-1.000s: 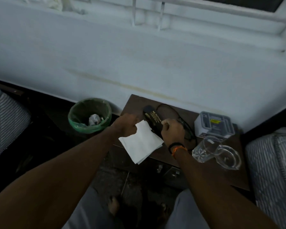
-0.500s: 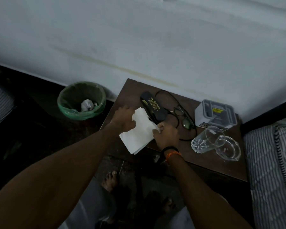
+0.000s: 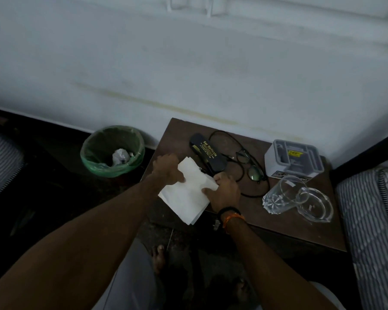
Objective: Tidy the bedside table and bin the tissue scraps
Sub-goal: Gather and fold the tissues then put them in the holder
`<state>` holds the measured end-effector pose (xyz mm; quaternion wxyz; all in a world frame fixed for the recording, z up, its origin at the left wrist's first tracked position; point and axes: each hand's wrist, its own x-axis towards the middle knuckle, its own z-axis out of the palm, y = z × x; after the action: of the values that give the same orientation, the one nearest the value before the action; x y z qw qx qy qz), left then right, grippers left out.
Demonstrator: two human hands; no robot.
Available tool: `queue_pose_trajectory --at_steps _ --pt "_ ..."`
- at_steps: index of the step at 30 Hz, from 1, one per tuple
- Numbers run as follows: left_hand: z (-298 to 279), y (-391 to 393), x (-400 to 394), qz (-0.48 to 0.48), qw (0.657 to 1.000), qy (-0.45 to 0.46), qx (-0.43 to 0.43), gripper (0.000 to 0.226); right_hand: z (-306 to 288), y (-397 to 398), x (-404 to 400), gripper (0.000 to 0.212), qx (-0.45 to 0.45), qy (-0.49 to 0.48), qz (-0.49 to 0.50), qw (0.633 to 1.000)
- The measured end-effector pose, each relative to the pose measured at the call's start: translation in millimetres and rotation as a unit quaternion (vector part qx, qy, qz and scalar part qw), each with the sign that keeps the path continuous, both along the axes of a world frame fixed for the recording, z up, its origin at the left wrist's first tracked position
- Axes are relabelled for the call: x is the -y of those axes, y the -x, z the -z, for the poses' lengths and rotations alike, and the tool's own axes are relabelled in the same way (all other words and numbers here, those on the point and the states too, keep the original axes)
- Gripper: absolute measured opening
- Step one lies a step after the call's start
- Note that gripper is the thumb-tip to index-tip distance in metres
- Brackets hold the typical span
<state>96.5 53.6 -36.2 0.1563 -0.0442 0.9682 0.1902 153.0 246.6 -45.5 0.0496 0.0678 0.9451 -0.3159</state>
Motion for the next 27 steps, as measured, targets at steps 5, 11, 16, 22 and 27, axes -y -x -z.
queue_pose_trajectory --at_steps 5,11,16,22,27 --pt "-2.8 0.1 0.7 -0.020 0.998 -0.053 0.013 0.044 6.8 3.3 5.2 0.042 0.015 -0.001 0.010 1.000" --pt "-3.9 4.0 12.0 -0.020 0.992 -0.121 0.024 0.033 7.2 7.7 7.6 0.030 0.020 -0.001 0.005 1.000" --pt "-18.3 11.5 24.6 -0.055 0.978 -0.199 0.040 0.021 1.5 15.4 17.9 0.026 0.052 0.123 0.062 0.989" --pt "-32.9 18.0 48.0 -0.149 0.939 -0.296 0.094 0.010 -7.3 17.9 32.4 0.035 0.165 0.420 0.171 0.876" --pt "-34.3 4.2 60.5 -0.203 0.840 -0.499 0.068 0.026 -18.4 14.6 44.4 0.039 0.179 0.505 0.152 0.831"
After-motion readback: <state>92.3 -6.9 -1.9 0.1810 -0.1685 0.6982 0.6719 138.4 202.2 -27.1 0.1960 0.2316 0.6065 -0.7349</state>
